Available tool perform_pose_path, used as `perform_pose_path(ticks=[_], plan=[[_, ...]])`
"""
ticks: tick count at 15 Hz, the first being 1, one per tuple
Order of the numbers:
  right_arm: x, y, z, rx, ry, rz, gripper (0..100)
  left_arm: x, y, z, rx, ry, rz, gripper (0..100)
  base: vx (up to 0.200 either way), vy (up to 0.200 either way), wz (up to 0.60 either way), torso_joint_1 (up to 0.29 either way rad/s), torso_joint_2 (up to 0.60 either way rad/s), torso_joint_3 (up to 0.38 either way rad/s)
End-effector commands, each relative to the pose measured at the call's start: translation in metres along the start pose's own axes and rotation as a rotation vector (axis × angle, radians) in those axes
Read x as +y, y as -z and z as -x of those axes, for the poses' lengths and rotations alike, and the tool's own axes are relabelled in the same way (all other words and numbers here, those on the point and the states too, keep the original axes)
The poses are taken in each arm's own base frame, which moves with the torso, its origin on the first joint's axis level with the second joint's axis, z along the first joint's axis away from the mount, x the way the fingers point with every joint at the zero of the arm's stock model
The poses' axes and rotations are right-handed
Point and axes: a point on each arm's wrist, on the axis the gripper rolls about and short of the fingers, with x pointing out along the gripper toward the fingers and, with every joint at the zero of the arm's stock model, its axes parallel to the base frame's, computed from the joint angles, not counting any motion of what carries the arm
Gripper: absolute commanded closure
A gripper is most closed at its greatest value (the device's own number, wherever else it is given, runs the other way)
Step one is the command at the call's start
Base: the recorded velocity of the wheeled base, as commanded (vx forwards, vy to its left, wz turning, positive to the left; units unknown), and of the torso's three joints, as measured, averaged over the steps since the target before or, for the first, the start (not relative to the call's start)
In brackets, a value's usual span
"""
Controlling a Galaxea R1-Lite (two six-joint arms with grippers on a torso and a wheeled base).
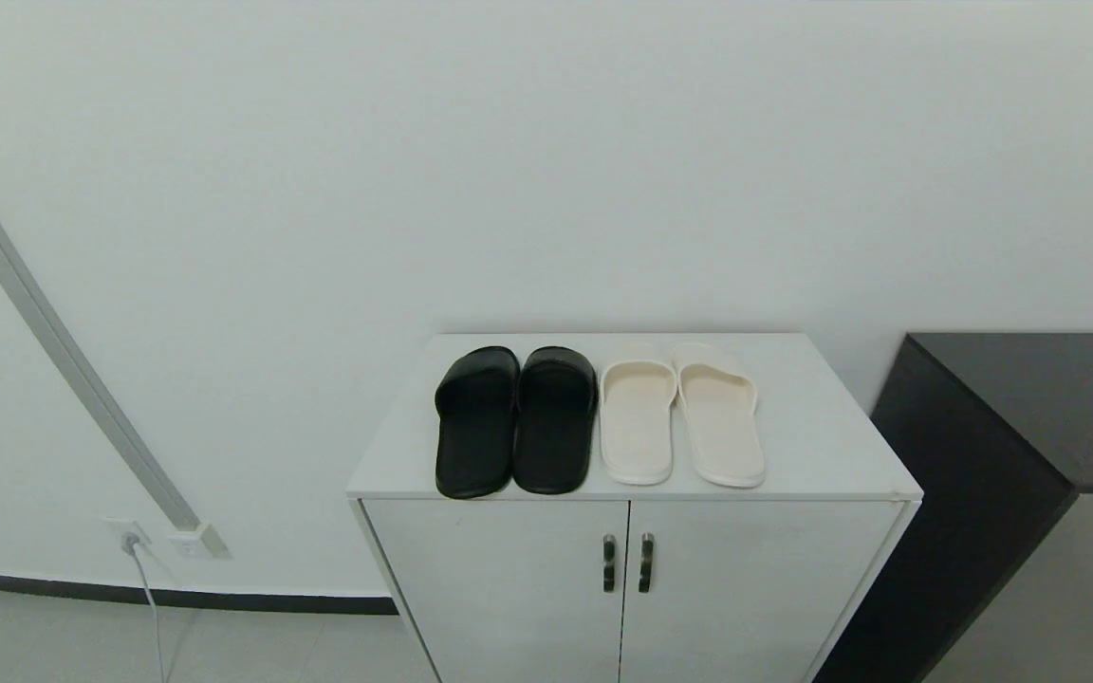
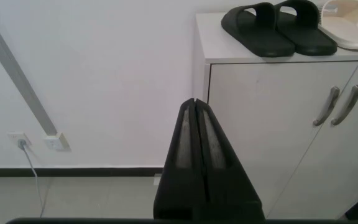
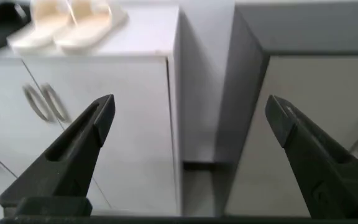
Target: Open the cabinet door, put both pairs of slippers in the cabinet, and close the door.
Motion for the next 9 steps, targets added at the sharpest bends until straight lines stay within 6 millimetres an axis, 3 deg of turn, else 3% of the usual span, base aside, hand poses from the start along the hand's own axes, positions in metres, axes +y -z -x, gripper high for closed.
perform_pose_path(ticks=[1, 2, 4, 6, 9], plan=[[0.001, -0.057, -0.012, 0.021, -0.077, -0.146, 0, 0.0, 0.0, 0.0, 0.002, -0.006, 0.001, 100, 0.0, 0.0, 0.0, 0.0, 0.0, 0.0], [0.002, -0.037, -0.02, 0.152, -0.124, -0.044, 0, 0.0, 0.0, 0.0, 0.002, -0.005, 0.001, 100, 0.0, 0.0, 0.0, 0.0, 0.0, 0.0], [0.003, -0.023, -0.036, 0.32, -0.214, -0.024, 0, 0.0, 0.0, 0.0, 0.002, 0.0, -0.004, 100, 0.0, 0.0, 0.0, 0.0, 0.0, 0.0], [0.006, -0.04, -0.056, 0.355, -0.275, -0.029, 0, 0.0, 0.0, 0.0, 0.002, 0.002, -0.005, 100, 0.0, 0.0, 0.0, 0.0, 0.0, 0.0], [0.025, -0.072, -0.117, 0.407, -0.391, -0.02, 0, 0.0, 0.0, 0.0, 0.002, 0.002, -0.005, 100, 0.0, 0.0, 0.0, 0.0, 0.0, 0.0]])
